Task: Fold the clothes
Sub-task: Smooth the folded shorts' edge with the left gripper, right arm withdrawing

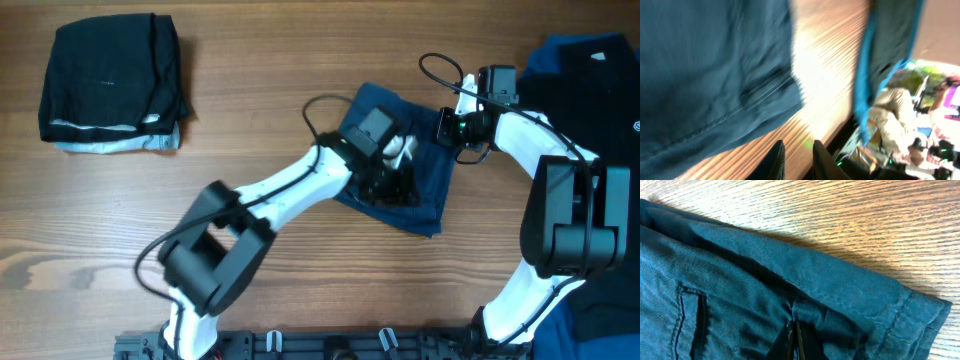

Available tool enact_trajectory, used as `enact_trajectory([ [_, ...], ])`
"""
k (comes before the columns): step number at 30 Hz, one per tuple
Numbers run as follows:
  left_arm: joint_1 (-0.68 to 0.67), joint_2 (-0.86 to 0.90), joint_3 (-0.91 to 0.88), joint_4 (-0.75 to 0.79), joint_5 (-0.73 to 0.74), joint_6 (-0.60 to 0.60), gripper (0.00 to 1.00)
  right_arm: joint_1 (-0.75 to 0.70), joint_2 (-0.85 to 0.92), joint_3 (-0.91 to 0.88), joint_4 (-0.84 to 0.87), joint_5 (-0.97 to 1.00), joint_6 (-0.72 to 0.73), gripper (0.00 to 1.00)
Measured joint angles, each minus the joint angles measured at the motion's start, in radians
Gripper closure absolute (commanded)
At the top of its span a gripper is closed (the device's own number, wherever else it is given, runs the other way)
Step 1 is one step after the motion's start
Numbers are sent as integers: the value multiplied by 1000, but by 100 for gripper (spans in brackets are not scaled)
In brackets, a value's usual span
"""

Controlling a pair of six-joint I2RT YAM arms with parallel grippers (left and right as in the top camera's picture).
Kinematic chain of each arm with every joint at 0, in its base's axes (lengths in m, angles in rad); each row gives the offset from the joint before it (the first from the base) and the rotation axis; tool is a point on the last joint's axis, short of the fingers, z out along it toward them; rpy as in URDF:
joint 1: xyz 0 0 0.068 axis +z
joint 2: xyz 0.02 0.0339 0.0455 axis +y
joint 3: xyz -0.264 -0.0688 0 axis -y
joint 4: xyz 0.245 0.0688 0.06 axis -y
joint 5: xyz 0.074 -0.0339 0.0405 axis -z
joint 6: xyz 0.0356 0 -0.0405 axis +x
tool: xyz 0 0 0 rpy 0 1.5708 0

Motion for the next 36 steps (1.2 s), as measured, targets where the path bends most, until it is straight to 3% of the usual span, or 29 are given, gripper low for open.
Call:
enact_trajectory([
  [12,-32,79,6,95,-65,-16,96,0,0,0,0,0,0,96],
  [24,-33,226,22,80,55,-76,96,0,0,0,0,0,7,96],
  [30,-35,204,21,41,22,-76,96,1,-45,83,-122,0,4,88],
  [36,-40,78,13,-67,-139,-66,96,1,-354,186,-182,83,-34,67],
])
